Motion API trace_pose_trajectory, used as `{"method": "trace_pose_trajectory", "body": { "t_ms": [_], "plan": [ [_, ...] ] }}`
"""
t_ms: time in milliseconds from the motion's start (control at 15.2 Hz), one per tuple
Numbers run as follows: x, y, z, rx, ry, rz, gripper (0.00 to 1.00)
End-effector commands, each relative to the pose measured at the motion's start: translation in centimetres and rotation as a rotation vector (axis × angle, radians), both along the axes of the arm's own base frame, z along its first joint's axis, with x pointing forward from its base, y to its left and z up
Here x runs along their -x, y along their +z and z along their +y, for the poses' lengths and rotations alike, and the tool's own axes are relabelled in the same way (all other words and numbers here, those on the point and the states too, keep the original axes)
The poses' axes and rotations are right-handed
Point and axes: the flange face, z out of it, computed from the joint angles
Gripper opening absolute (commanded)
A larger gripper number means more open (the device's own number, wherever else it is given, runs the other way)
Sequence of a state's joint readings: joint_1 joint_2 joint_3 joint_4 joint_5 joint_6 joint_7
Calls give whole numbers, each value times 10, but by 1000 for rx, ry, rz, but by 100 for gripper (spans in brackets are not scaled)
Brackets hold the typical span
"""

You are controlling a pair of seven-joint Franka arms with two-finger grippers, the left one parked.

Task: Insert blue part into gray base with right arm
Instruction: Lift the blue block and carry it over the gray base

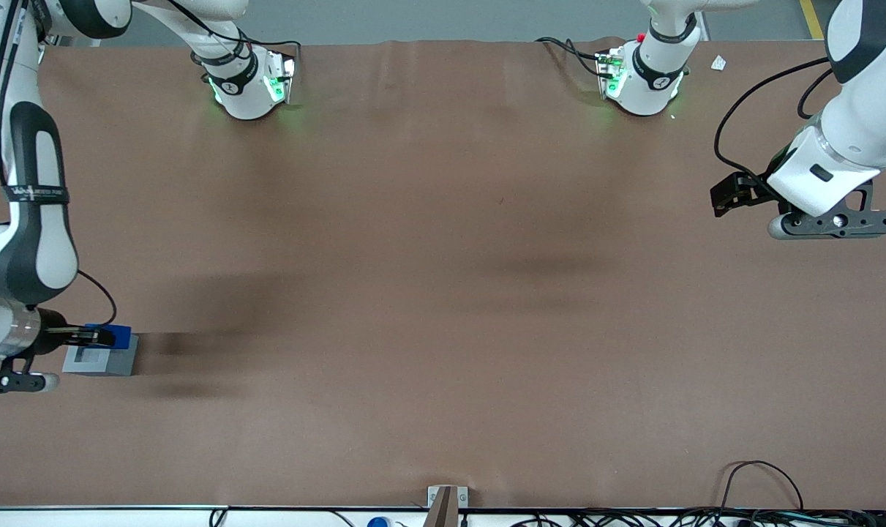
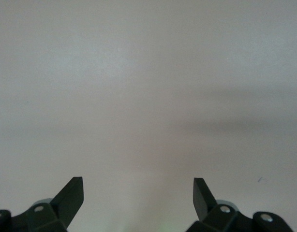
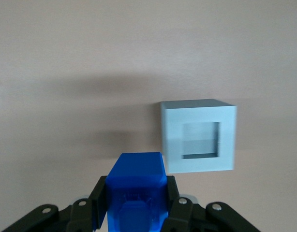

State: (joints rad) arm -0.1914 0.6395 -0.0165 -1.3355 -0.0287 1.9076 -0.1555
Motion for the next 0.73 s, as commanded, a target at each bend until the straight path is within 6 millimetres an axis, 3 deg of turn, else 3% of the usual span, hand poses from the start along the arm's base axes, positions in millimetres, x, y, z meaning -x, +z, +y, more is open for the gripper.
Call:
{"method": "trace_pose_trajectory", "body": {
  "t_ms": [0, 330, 659],
  "plan": [
    [0, 7, -20, -3, 2, -14, 0],
    [4, 4, -44, -10, -32, -22, 0],
    [3, -5, -48, -30, -24, -22, 0]
  ]
}}
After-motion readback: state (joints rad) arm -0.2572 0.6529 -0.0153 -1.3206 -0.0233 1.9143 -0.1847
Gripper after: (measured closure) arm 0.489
